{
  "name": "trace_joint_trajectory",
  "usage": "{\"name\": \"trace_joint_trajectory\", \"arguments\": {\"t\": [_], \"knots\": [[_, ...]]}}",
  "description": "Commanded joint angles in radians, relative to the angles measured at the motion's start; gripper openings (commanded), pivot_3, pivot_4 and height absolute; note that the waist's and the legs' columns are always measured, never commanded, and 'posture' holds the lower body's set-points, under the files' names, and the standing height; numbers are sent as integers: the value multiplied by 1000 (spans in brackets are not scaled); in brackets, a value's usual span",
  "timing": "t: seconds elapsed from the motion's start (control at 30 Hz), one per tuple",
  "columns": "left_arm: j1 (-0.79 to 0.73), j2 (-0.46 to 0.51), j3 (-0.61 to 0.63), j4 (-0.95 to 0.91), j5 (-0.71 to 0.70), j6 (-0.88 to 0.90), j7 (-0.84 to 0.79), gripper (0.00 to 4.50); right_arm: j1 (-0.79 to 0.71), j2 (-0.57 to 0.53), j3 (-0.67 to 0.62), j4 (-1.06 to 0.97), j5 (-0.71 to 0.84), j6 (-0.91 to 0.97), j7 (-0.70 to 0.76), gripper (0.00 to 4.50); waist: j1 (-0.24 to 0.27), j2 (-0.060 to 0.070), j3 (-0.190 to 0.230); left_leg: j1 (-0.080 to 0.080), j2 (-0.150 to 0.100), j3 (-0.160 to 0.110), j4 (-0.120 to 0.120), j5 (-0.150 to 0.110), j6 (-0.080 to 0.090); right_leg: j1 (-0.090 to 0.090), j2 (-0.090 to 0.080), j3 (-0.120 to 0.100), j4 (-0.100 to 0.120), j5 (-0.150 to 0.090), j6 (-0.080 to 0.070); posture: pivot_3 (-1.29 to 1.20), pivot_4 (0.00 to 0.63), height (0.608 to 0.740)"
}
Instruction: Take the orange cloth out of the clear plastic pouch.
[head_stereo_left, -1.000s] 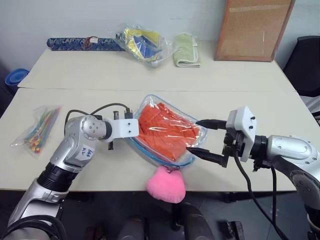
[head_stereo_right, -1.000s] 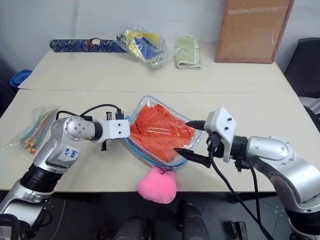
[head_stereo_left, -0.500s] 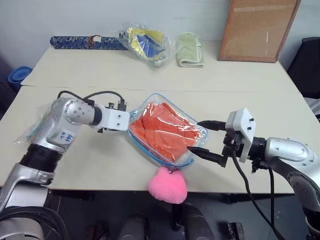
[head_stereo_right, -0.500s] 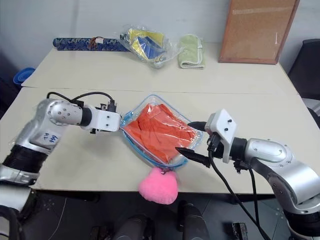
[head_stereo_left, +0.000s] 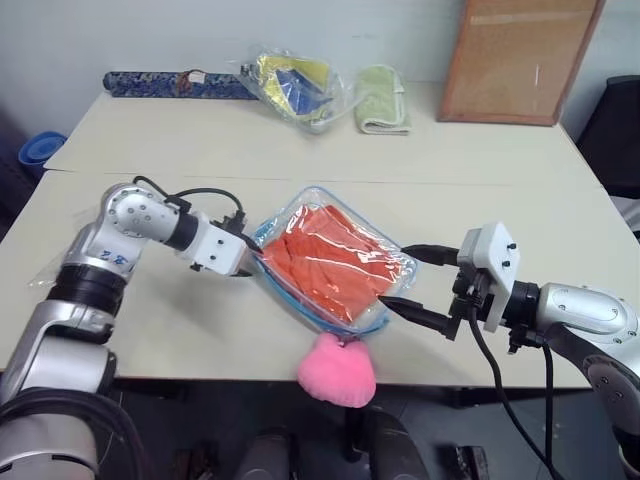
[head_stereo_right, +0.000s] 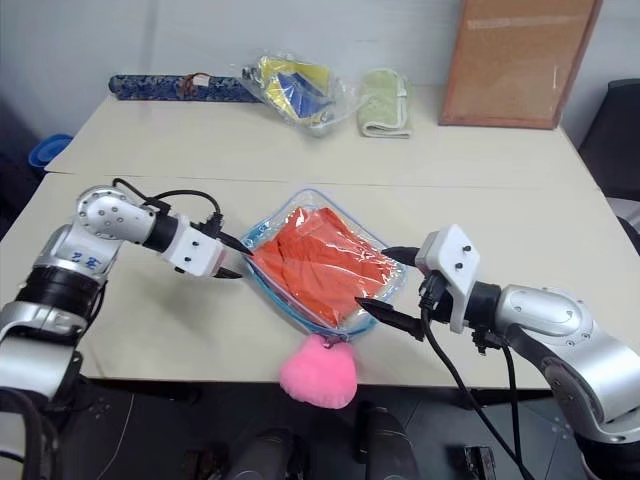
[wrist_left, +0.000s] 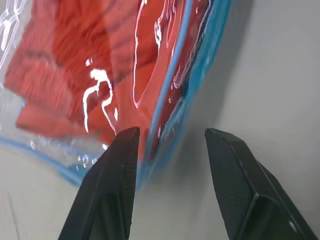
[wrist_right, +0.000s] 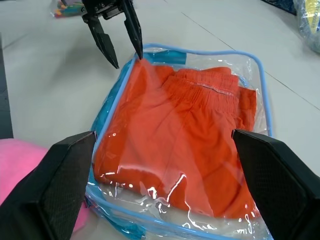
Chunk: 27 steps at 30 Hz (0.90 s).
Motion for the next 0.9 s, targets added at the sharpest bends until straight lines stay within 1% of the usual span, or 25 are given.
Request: {"name": "trace_joint_trajectory", "arguments": {"t": [0.03, 0.13, 0.17, 0.27, 0.37, 0.4, 0.43, 0.63, 0.73, 0.83, 0.9], "knots": [[-64, -44, -16, 112, 36, -129, 28, 2213, -17, -14, -35, -37, 17, -1, -3, 4500, -2, 0, 0, 0, 0, 0, 0, 0, 1, 0, 0, 0, 0, 0, 1, 0, 150, 740], [-95, -86, -21, 212, 45, -207, 41, 2213, -18, -14, -35, -44, 21, 4, -9, 4500, -4, 0, 0, 0, -1, 1, 0, 0, 2, 0, 0, 0, -1, 1, 2, 0, 150, 740], [-101, -95, -22, 234, 40, -222, 32, 2034, -17, -14, -37, -47, 22, 5, -10, 4500, -6, 0, 0, 0, -1, 1, -1, -1, 2, 0, 0, 0, -1, 1, 2, 0, 150, 740], [-117, -99, -36, 287, 52, -269, 12, 1324, -14, -17, -41, -52, 28, 9, -13, 4500, -7, 0, 0, 0, 0, 1, -1, -1, 2, -1, 0, 0, -1, 1, 2, 0, 150, 740], [-128, -98, -44, 324, 62, -293, -1, 365, -9, -21, -49, -55, 32, 13, -9, 4500, -6, 0, 0, 0, 0, 1, -1, -1, 2, -1, -1, -1, -1, 1, 2, 0, 150, 740], [-131, -97, -48, 332, 68, -299, -6, 106, -8, -22, -51, -55, 31, 14, -8, 4500, -6, 0, 0, 0, 0, 1, -1, -1, 2, -1, -1, -1, -1, 1, 2, 0, 150, 740], [-133, -94, -49, 339, 76, -304, 0, 43, -7, -23, -53, -55, 31, 14, -7, 4500, -6, 0, 0, 0, 0, 1, -1, -1, 3, -1, -1, -1, -1, 1, 2, 0, 150, 740], [-149, -100, -48, 376, 127, -306, 59, 43, -4, -21, -51, -58, 27, 11, -11, 4500, -6, 0, 0, 0, 0, 0, -1, -1, 3, -1, -1, 0, -2, 1, 2, 0, 150, 740], [-142, -104, -45, 378, 147, -248, 89, 43, -5, -19, -48, -61, 26, 12, -15, 4500, -6, 0, 0, 0, 0, 0, -1, -1, 3, -1, -1, 0, -2, 1, 2, 0, 150, 740], [-84, -106, -18, 286, 130, -84, 118, 43, 0, -20, -48, -63, 24, 11, -14, 4500, -6, 0, 0, 0, 0, 0, -1, -1, 3, -1, -1, -1, -2, 1, 2, 0, 150, 740], [-16, -101, 14, 156, 119, 100, 160, 43, 6, -19, -47, -69, 24, 12, -16, 4500, -6, 0, 0, 0, 0, 0, -1, -1, 3, -1, -1, 0, -2, 1, 2, 0, 150, 740]]}}
